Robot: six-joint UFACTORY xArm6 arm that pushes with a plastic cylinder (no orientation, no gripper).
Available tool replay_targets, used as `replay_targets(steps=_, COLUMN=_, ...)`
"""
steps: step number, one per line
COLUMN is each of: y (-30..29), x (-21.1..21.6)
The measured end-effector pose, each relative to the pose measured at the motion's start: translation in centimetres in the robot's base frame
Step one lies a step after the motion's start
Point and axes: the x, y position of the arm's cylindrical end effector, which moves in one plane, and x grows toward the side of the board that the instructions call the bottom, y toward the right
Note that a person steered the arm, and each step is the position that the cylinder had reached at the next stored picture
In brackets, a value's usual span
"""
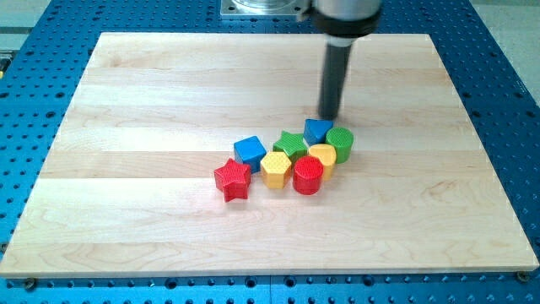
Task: Move the yellow heart diagonally in between the red circle and the blue triangle
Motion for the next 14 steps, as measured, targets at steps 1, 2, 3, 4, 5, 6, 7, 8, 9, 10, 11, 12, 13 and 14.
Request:
replay_targets(steps=1, y=6.1, x=9.0)
replay_targets(steps=2, y=2.6, x=16.5)
replay_targets(steps=3, y=0.6, x=14.5)
replay_targets(steps=4, y=-1.7, x=11.8)
replay_targets(steps=5, y=-5.4, x=13.5)
replay_targets(steps=6, y=-4.1, x=13.8)
replay_targets(steps=7, y=-0.3, x=17.5)
replay_targets(steps=8, y=-8.2, x=19.8)
replay_targets(steps=9, y=-9.9, x=18.6)
replay_targets(steps=10, y=-10.9, x=17.2)
replay_targets(steps=11, y=-10.2, x=15.3)
replay_targets(steps=12, y=-13.9, x=19.2)
replay_targets(steps=13, y=-21.4, x=22.9)
replay_targets(steps=14, y=-27.5, x=22.3)
